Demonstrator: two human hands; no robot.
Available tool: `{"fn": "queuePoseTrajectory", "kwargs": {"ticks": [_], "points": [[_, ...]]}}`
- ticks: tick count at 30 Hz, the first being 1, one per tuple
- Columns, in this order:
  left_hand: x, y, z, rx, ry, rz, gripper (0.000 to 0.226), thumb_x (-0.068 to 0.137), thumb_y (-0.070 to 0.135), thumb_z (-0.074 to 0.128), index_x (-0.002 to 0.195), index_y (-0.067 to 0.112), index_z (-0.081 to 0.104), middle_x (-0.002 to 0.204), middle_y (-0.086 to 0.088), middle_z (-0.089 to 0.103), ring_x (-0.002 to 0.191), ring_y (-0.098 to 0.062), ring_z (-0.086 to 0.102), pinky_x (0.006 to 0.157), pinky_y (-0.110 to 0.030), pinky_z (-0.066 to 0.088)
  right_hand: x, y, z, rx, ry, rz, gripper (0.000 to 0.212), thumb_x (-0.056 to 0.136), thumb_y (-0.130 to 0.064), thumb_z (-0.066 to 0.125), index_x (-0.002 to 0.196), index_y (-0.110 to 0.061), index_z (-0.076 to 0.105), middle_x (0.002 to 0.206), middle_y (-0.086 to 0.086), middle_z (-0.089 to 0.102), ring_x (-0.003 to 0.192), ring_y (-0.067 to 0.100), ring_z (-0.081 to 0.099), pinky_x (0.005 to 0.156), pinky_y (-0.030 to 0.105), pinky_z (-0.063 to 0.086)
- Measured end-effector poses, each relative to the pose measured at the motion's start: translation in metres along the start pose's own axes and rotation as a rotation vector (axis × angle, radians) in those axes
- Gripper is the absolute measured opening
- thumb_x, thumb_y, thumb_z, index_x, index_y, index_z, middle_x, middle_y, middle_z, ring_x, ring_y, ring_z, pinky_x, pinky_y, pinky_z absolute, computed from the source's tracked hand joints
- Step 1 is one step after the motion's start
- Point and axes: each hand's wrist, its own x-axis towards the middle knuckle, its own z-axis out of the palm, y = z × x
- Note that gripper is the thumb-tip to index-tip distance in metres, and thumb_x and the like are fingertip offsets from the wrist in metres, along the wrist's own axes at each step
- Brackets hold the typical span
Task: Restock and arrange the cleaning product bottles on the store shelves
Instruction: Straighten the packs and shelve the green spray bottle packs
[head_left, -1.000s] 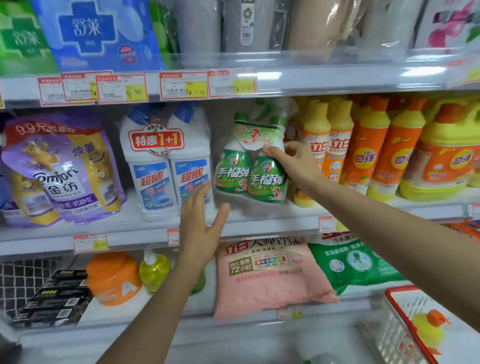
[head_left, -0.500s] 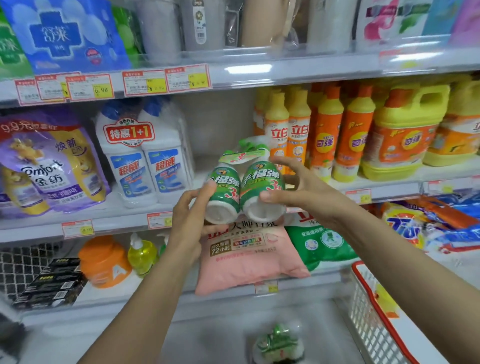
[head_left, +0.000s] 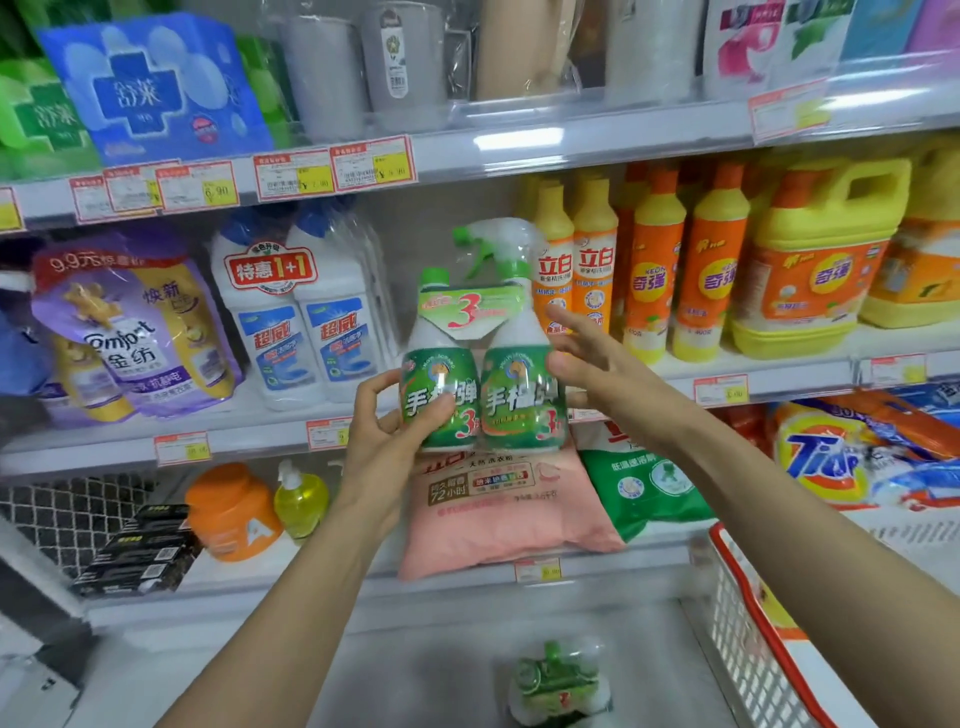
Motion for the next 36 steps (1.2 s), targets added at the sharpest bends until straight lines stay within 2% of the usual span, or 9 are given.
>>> {"fn": "queuePoseTrajectory", "kwargs": {"ticks": [4,10,14,18,21,25,27,32,36], "points": [[-0.006,-0.014,-0.002,0.104,-0.119,0.112,0.076,0.056,0.026,0.094,0.120,0.032,0.053,0.108,-0.012,0.070,0.091,-0.018,0.072,0.069,-0.027,0.058,0.002,0.002,0.007,0.057,0.116,-0.008,0.012,0.098,-0.029,0.055,0.101,-0.019,0.061,0.076,-0.024,0.071,0.074,-0.005,0.068,0.062,0.011,0.050],[0.007,-0.010,0.010,0.254,-0.163,0.058,0.089,0.061,0.051,0.077,0.141,0.040,0.041,0.122,0.013,0.062,0.102,-0.001,0.066,0.075,-0.020,0.056,0.008,0.012,0.006,0.017,0.182,-0.035,0.035,0.093,-0.031,0.063,0.118,-0.007,0.060,0.106,0.009,0.075,0.094,0.024,0.074,0.081,0.041,0.061],[0.011,-0.016,0.014,0.217,-0.151,0.042,0.069,0.060,0.044,0.080,0.124,0.029,0.059,0.112,0.003,0.072,0.094,-0.011,0.072,0.073,-0.028,0.059,0.008,0.014,0.002,0.080,0.129,0.021,0.030,0.095,-0.026,0.062,0.120,-0.019,0.047,0.103,-0.006,0.072,0.090,0.007,0.072,0.067,0.017,0.056],[0.007,-0.029,0.016,0.252,-0.052,0.097,0.067,0.054,0.045,0.084,0.115,0.034,0.060,0.104,0.005,0.071,0.090,-0.009,0.071,0.072,-0.033,0.061,0.017,0.012,-0.003,-0.298,0.449,-0.064,0.063,0.085,-0.043,0.073,0.133,-0.016,0.043,0.123,-0.002,0.056,0.113,0.009,0.057,0.088,0.024,0.052],[0.008,-0.034,0.009,0.299,-0.076,0.157,0.072,0.053,0.048,0.092,0.115,0.039,0.058,0.106,0.010,0.070,0.095,-0.006,0.068,0.073,-0.033,0.060,0.020,0.013,-0.007,-0.138,0.535,-0.142,0.082,0.083,-0.042,0.074,0.146,-0.019,0.028,0.140,-0.002,0.047,0.116,0.010,0.057,0.095,0.023,0.051],[0.009,-0.043,-0.002,0.317,-0.163,0.114,0.069,0.051,0.051,0.086,0.114,0.042,0.060,0.109,0.013,0.071,0.101,-0.006,0.068,0.080,-0.032,0.059,0.017,0.013,-0.018,0.035,0.280,-0.132,0.036,0.090,-0.026,0.068,0.124,-0.018,0.058,0.112,0.001,0.073,0.096,0.014,0.072,0.072,0.027,0.060],[0.009,-0.045,-0.004,0.350,-0.206,0.063,0.073,0.054,0.053,0.087,0.120,0.041,0.058,0.118,0.011,0.069,0.108,-0.008,0.066,0.090,-0.037,0.057,0.018,0.017,-0.014,0.012,0.322,-0.165,0.025,0.090,-0.021,0.070,0.112,-0.013,0.066,0.098,0.004,0.076,0.086,0.014,0.074,0.060,0.024,0.056],[-0.006,-0.034,0.026,0.744,0.089,0.417,0.076,0.064,0.065,0.073,0.131,0.037,0.049,0.126,0.010,0.046,0.118,-0.009,0.048,0.098,-0.030,0.044,0.022,0.020,0.001,-0.211,0.533,-0.187,0.042,0.075,-0.054,0.074,0.097,-0.018,0.070,0.087,-0.003,0.075,0.082,0.015,0.072,0.073,0.043,0.059],[-0.022,-0.039,0.060,0.948,0.058,0.435,0.104,0.054,0.082,0.060,0.138,0.024,0.041,0.136,0.002,0.042,0.125,-0.017,0.042,0.097,-0.034,0.043,0.019,0.014,0.010,-0.396,0.564,-0.202,0.046,0.078,-0.054,0.071,0.099,-0.013,0.065,0.090,0.000,0.072,0.084,0.019,0.067,0.076,0.044,0.054]]}}
